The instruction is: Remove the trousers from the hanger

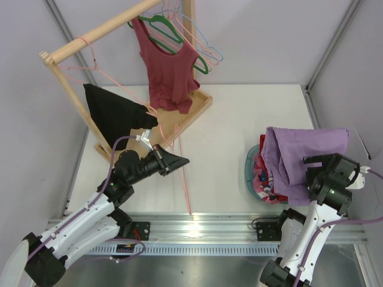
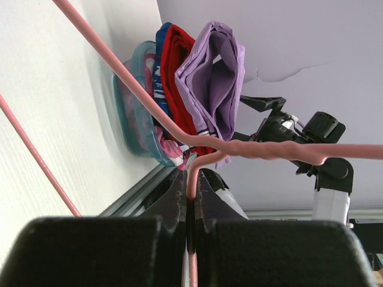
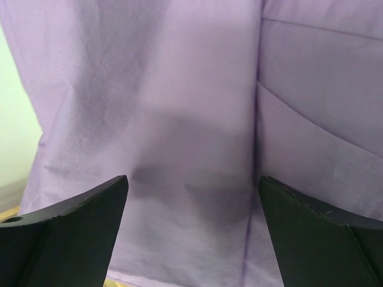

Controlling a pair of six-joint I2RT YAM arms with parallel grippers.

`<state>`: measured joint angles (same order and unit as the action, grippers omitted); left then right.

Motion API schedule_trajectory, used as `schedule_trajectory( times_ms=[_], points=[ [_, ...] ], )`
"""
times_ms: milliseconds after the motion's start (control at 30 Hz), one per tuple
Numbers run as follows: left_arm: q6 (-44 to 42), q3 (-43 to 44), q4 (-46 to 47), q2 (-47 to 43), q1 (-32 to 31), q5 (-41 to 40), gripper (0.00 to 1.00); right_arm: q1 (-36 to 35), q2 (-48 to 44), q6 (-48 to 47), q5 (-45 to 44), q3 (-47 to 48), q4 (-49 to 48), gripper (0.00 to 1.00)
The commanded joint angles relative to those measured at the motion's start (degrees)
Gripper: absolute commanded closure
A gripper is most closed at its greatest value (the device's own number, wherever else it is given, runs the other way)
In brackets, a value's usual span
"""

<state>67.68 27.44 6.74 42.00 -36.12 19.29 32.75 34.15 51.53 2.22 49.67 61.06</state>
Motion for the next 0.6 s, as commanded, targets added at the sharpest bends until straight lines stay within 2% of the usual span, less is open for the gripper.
schedule_trajectory(
  times_ms=[0,100,200,300,467,500,567],
  points=[
    [1.2,1.1,2.0,-0.5,-0.5,0.3,1.0,0.3,-0.7,-2.3,-4.0,2.3,2.8,0.01],
    [1.2,1.1,2.0,-0.3,-0.7,0.3,1.0,0.3,-1.9,-1.5,-3.7,0.2,2.4,0.01],
    [1.1,1.1,1.9,-0.3,-0.9,0.1,1.0,0.3,-3.5,-1.0,-4.5,-2.3,0.7,0.07],
    [1.1,1.2,1.7,-0.5,-0.9,0.2,1.0,0.3,-4.9,-0.9,-6.0,-3.5,-1.5,0.24],
    [0.7,1.4,1.0,-0.2,-0.9,0.3,1.0,0.4,-4.6,0.1,-4.9,-5.3,-5.2,0.45],
    [0.5,1.6,0.6,-0.1,-0.9,0.3,1.0,0.3,-4.5,0.2,-4.9,-5.6,-5.8,0.57],
    [0.3,2.0,0.0,-0.2,-0.9,0.2,1.0,0.3,-4.2,-0.5,-5.5,-5.3,-7.1,0.66]
  ],
)
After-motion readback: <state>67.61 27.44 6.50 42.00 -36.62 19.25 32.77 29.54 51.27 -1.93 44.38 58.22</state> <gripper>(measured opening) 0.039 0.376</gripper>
